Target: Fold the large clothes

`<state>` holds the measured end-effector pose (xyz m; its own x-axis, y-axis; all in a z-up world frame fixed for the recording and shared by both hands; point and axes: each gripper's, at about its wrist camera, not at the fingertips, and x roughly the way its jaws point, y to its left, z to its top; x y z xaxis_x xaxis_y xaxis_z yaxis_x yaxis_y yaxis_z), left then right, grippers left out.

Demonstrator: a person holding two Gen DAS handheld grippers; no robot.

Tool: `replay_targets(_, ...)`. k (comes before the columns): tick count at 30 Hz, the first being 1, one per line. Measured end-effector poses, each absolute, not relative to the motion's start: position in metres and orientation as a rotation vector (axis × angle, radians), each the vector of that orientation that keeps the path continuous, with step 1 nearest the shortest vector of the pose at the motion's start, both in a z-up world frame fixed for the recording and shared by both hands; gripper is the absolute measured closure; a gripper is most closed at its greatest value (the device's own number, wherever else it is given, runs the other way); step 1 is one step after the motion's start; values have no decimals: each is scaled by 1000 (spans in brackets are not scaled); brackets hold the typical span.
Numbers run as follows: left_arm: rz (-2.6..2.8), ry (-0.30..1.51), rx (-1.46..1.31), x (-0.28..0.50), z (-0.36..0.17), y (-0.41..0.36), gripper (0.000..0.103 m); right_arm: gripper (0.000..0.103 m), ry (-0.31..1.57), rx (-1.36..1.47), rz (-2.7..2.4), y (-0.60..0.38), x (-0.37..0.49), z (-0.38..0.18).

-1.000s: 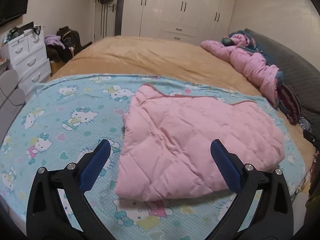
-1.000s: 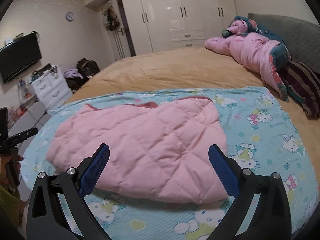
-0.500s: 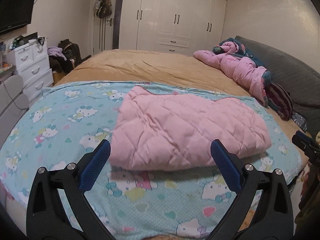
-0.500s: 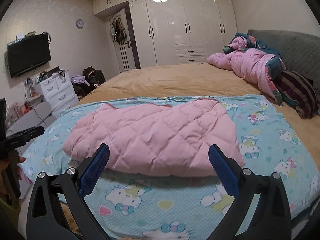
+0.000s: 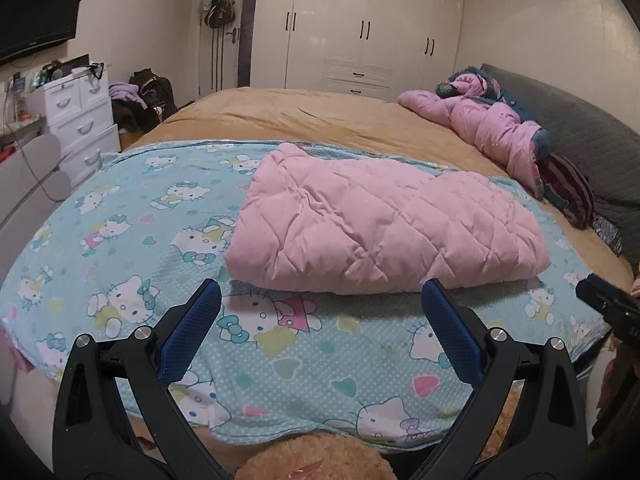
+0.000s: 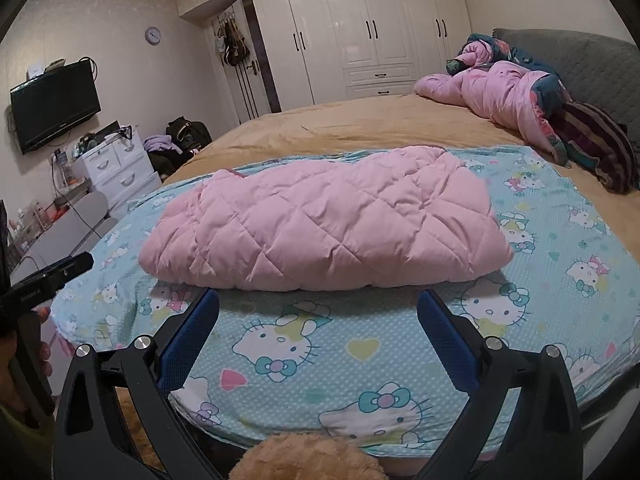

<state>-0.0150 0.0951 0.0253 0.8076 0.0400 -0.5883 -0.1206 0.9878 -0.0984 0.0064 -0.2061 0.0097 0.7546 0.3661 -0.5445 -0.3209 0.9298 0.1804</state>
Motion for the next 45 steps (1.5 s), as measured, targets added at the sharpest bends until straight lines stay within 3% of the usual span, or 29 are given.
replay_targets(45,102,629,-119,-19,27,88,9,4,620,82,393,-205,0,8)
